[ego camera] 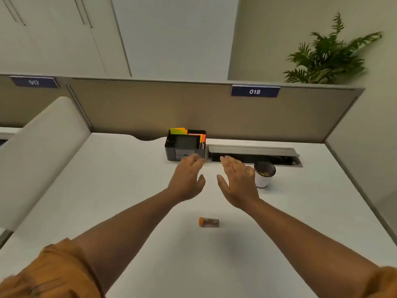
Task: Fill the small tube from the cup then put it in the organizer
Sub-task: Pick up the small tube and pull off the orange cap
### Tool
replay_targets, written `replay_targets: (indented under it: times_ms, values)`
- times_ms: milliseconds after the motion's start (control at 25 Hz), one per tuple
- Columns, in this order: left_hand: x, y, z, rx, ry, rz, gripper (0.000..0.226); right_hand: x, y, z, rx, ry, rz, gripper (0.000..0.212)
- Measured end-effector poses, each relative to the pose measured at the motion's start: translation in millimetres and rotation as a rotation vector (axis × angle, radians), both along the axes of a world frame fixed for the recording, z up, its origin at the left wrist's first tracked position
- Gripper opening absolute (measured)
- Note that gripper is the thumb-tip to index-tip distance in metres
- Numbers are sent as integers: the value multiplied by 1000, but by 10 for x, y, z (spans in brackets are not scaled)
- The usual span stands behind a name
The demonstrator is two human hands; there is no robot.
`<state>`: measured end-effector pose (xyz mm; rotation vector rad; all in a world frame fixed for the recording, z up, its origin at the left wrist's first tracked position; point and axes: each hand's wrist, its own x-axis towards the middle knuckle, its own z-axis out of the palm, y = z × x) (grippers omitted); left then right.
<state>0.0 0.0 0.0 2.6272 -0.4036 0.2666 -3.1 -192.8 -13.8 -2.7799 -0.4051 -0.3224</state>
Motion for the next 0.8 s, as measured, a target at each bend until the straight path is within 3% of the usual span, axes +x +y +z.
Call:
replay_targets:
  times_ms: [160, 320, 520, 680, 800]
  values:
    - [-119, 51, -578, 20, 370, -66, 45, -110, -95, -542, 32, 275, 5, 49]
    - [-172, 86, -1055, 46, 578, -108, 53, -129, -140, -910, 160, 489, 36, 39]
    - [-247, 79, -1458, 34, 668, -153, 58, -211, -135, -1231, 210, 735, 94, 47]
    - [-263, 49, -1601, 26, 694, -165, 26, -245, -92, -1429, 170, 765, 168, 26]
    - [-245, 35, -1607, -93, 688, -113, 20, -222, -68, -1473, 175, 733, 175, 13]
